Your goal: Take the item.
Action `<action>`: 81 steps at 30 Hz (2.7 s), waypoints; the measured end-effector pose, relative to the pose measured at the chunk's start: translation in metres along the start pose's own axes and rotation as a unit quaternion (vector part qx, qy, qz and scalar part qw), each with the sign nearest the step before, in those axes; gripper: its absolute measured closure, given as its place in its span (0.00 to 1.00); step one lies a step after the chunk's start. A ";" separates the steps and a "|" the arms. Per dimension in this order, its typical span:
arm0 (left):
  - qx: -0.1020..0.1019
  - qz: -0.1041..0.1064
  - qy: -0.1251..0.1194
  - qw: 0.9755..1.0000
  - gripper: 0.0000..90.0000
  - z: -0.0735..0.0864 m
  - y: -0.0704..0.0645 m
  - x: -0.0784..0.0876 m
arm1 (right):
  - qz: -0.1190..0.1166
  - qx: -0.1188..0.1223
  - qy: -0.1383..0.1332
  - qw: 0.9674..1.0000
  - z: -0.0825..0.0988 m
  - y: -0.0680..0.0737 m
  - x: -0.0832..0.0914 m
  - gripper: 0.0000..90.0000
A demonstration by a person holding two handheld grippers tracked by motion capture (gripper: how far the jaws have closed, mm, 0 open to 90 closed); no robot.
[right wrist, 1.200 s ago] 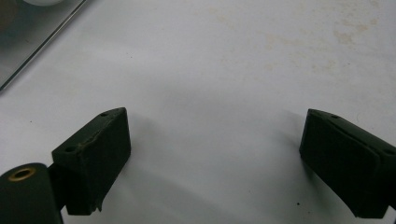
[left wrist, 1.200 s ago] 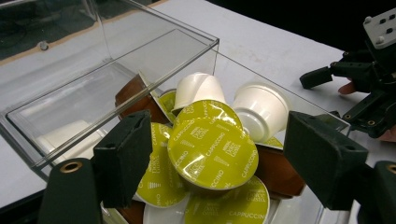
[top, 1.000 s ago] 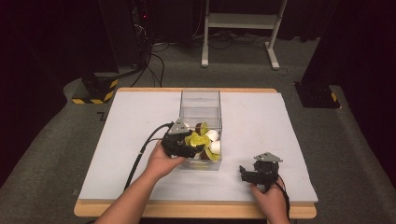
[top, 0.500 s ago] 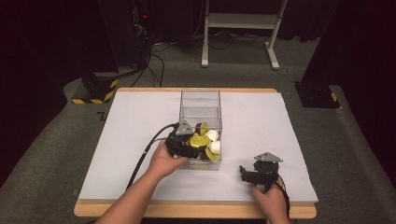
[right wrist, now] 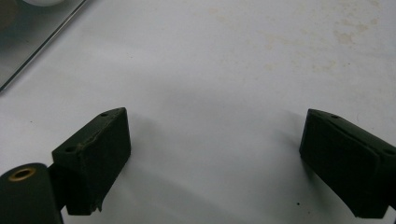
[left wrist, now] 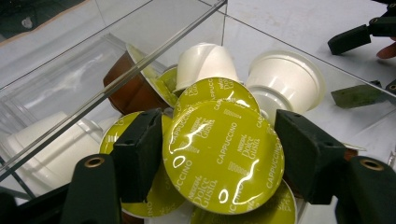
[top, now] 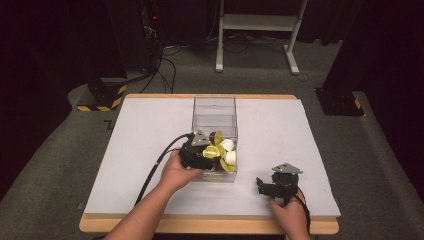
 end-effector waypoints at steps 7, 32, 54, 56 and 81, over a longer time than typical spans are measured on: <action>0.010 -0.003 -0.009 1.000 0.42 0.000 0.000 0.002 | 0.000 0.000 0.000 1.000 0.000 0.000 0.000 0.10; 0.044 0.013 -0.046 0.998 0.42 -0.001 0.007 0.025 | 0.000 0.000 0.000 1.000 0.000 0.000 0.000 0.10; 0.064 0.025 -0.087 0.994 0.42 -0.008 0.009 0.057 | 0.001 0.001 0.000 1.000 0.000 0.000 0.000 0.10; 0.058 0.024 -0.088 0.994 0.42 -0.009 0.012 0.062 | 0.001 0.000 0.000 1.000 0.000 0.000 0.000 0.10; 0.060 -0.028 -0.106 0.992 0.42 -0.007 0.048 0.104 | 0.000 0.000 0.000 1.000 0.000 0.000 0.000 0.10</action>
Point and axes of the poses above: each handheld gripper's, and its own axes: x roughly backward along the jaws, z roughly out of its underside, y roughly to its left, the point moved 2 cm from there along -x, roughly forward along the jaws, and after that the axes turned 7 degrees about -x, right-handed, at the moved point
